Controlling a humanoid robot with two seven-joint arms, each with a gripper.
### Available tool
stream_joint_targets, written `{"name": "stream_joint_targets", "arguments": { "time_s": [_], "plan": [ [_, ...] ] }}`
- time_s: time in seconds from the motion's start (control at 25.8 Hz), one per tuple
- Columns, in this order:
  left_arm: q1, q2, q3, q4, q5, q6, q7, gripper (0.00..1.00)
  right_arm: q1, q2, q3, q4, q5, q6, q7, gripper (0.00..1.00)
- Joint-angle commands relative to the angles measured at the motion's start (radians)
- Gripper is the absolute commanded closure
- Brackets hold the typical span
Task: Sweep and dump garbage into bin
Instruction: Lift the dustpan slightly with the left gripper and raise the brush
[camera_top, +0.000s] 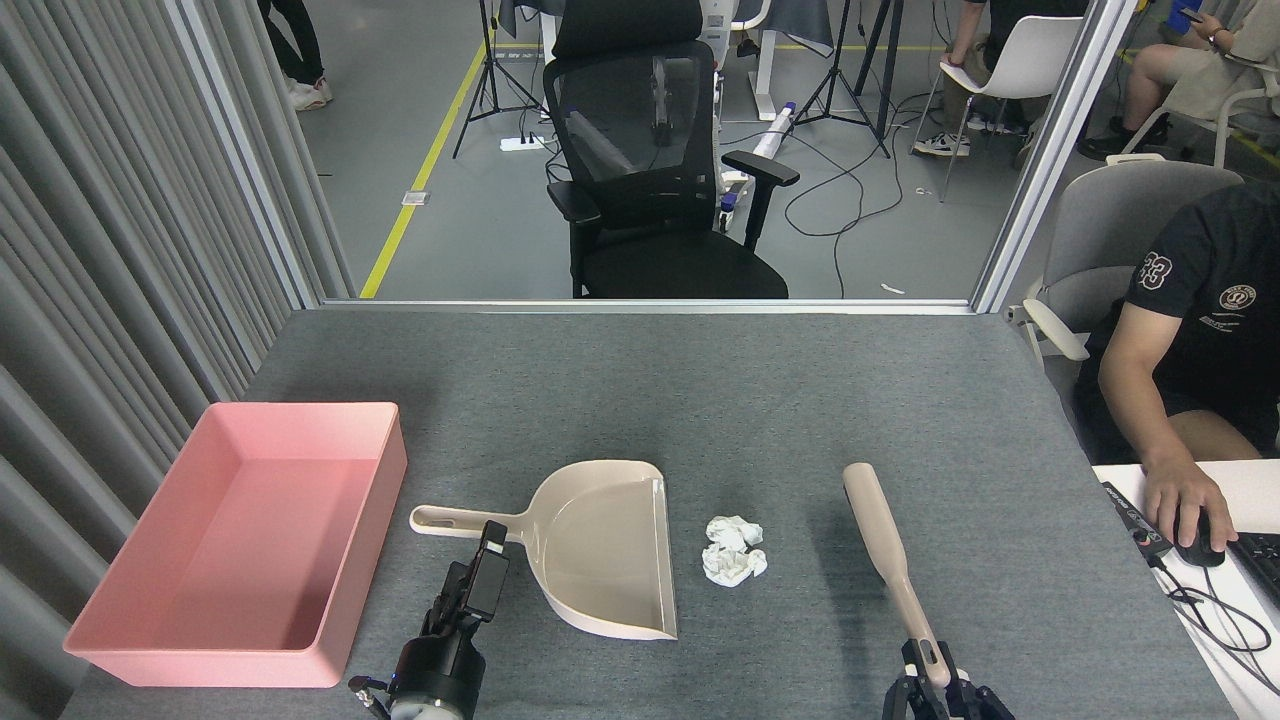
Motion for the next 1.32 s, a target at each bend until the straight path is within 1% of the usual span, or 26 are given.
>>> {"name": "stream_joint_targets", "arguments": {
  "time_s": [0.0,0.12,0.35,0.47,0.58,0.85,0.89,0.97,1.01,1.12,1.2,1.24,1.28],
  "plan": [
    [-0.047,-0.001,0.015,0.078,0.005,-0.002,0.007,0.01,-0.002,0.005,0.0,0.0,-0.001,0.0,0.0,0.91],
    [-0.091,-0.004,0.049,0.144,0.012,-0.004,0.001,0.01,-0.002,0.004,0.002,-0.001,-0.001,-0.002,-0.001,0.91],
    [-0.143,-0.004,0.09,0.231,0.02,-0.007,-0.011,0.01,-0.005,0.004,0.0,-0.005,0.001,-0.002,-0.003,0.91],
    [-0.174,-0.003,0.096,0.293,0.063,-0.039,-0.011,0.01,-0.003,0.005,0.002,-0.005,0.001,-0.002,-0.003,0.91],
    [-0.185,-0.003,0.096,0.308,0.072,-0.042,-0.013,0.01,-0.003,0.005,0.003,-0.005,0.001,-0.002,-0.003,0.91],
    [-0.211,-0.003,0.101,0.316,0.074,-0.035,-0.067,0.02,0.0,0.007,0.005,-0.006,0.001,-0.002,-0.003,0.91],
    [-0.212,-0.003,0.111,0.322,0.074,-0.035,-0.076,0.05,0.0,0.007,0.005,-0.008,0.001,-0.002,-0.007,0.91],
    [-0.212,-0.004,0.137,0.325,0.074,-0.041,-0.102,0.17,0.0,0.007,0.005,-0.008,0.001,-0.002,-0.009,0.91],
    [-0.214,-0.004,0.15,0.325,0.074,-0.042,-0.114,0.2,0.0,0.007,0.005,-0.008,0.001,-0.002,-0.01,0.91],
    [-0.223,-0.004,0.171,0.34,0.074,-0.044,-0.133,0.27,-0.002,0.007,0.005,-0.011,0.001,-0.002,-0.01,0.91],
    [-0.241,-0.004,0.191,0.354,0.075,-0.048,-0.133,0.27,-0.002,0.008,0.005,-0.015,0.001,-0.002,-0.01,0.91],
    [-0.248,-0.004,0.203,0.357,0.075,-0.048,-0.133,0.3,-0.002,0.008,0.005,-0.015,-0.001,-0.002,-0.01,0.91],
    [-0.249,-0.004,0.213,0.36,0.075,-0.048,-0.134,0.34,0.0,0.008,0.006,-0.015,-0.001,-0.002,-0.01,0.91]
  ]
}}
